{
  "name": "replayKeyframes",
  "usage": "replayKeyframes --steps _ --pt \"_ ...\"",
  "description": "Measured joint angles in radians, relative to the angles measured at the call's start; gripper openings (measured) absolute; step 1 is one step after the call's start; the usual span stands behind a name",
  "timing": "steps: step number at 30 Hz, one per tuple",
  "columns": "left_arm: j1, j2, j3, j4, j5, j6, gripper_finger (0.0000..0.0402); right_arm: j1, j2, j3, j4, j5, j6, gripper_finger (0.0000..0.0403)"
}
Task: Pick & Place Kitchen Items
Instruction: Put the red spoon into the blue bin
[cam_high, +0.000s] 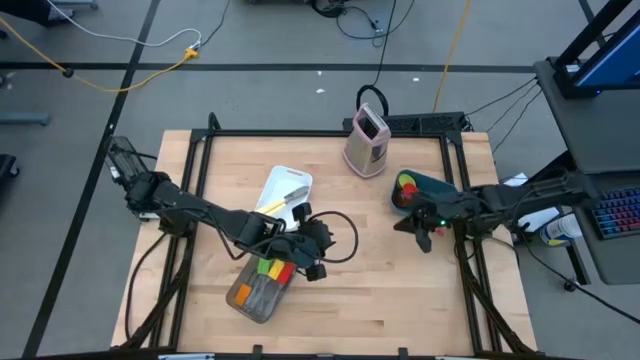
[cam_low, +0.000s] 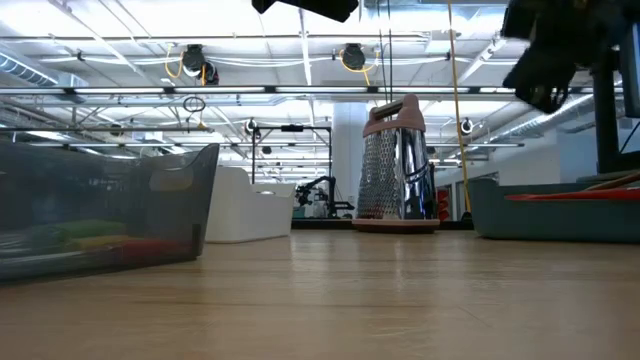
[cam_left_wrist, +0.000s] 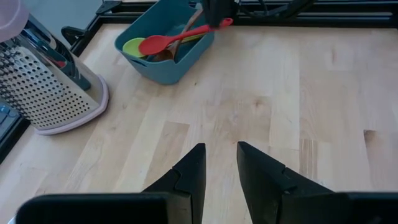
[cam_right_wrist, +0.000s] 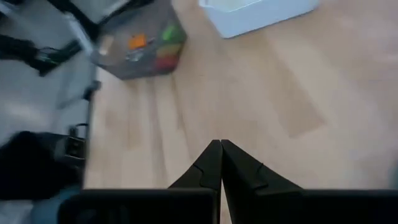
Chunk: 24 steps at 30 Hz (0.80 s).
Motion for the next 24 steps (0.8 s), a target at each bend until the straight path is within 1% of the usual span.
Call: replayKeyframes --steps 2,5,7,9,11,13,15,17,20,24 --pt "0.000 0.000 0.000 0.000 0.000 0.000 0.0097 0.032 0.039 0.092 -0.127 0.079 -0.001 0.0000" --pt "0.000 0.000 0.000 0.001 0.000 -0.015 0.0097 0.072 0.128 0.214 -0.330 0.170 0.008 0.0000" --pt "0.000 0.000 0.000 0.001 0.000 -0.029 0.0097 0.085 0.192 0.271 -0.480 0.189 0.024 0.0000" --pt "0.000 0.000 0.000 0.001 0.000 -0.029 0.0097 0.087 0.247 0.299 -0.577 0.189 0.039 0.0000" --pt "0.000 0.000 0.000 0.001 0.000 -0.027 0.0097 0.087 0.287 0.298 -0.615 0.189 0.011 0.0000" --pt "0.001 0.000 0.000 0.001 0.000 -0.026 0.0097 0.084 0.312 0.285 -0.615 0.190 -0.064 0.0000" --pt "0.002 0.000 0.000 0.001 0.000 -0.026 0.0097 0.074 0.334 0.273 -0.612 0.185 -0.093 0.0000" --pt "0.002 0.000 0.000 0.001 0.000 -0.026 0.0097 0.051 0.357 0.271 -0.615 0.152 -0.023 0.0003" --pt "0.002 0.000 0.000 0.001 0.000 -0.027 0.0097 0.029 0.385 0.271 -0.619 0.112 0.085 0.0021" --pt "0.002 0.000 0.000 0.001 0.000 -0.026 0.0097 0.016 0.412 0.271 -0.661 0.110 0.103 0.0056"
